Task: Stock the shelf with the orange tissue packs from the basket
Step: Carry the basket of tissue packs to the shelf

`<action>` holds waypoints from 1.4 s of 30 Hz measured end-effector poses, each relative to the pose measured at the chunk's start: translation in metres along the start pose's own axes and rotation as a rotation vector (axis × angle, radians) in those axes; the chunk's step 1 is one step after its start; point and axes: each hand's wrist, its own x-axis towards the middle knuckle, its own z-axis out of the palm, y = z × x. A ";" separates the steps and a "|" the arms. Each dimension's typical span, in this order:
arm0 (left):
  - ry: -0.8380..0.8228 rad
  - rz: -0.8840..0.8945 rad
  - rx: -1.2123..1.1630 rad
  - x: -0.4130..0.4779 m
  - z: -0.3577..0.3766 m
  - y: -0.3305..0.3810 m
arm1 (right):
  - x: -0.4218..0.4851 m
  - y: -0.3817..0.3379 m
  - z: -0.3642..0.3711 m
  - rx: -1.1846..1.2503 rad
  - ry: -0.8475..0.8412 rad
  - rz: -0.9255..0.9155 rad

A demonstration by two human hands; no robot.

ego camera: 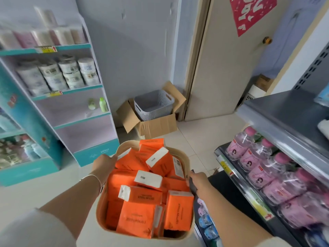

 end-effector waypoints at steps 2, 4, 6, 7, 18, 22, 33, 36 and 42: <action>0.014 -0.012 -0.047 -0.009 0.002 -0.002 | 0.001 0.004 -0.001 -0.015 0.001 -0.004; 0.013 -0.023 -0.066 -0.015 0.006 -0.004 | 0.002 0.008 -0.004 -0.046 0.003 0.003; 0.011 -0.033 -0.073 -0.020 0.009 -0.005 | 0.000 0.010 -0.010 -0.058 0.009 0.000; 0.009 -0.040 -0.077 -0.022 0.011 -0.005 | 0.001 0.010 -0.013 -0.048 0.010 -0.001; -0.036 -0.068 -0.082 -0.024 0.047 0.008 | 0.021 0.007 -0.036 -0.071 0.050 0.015; -0.065 -0.068 -0.041 -0.023 0.057 0.011 | 0.033 0.012 -0.040 -0.117 0.070 0.019; -0.085 -0.109 -0.019 -0.013 0.061 0.004 | 0.034 0.005 -0.039 -0.156 0.068 0.031; -0.086 -0.128 -0.039 -0.014 0.056 0.005 | 0.038 0.003 -0.035 -0.147 0.060 0.018; -0.043 -0.177 -0.065 -0.008 0.044 -0.007 | 0.041 -0.009 -0.021 -0.156 0.012 -0.012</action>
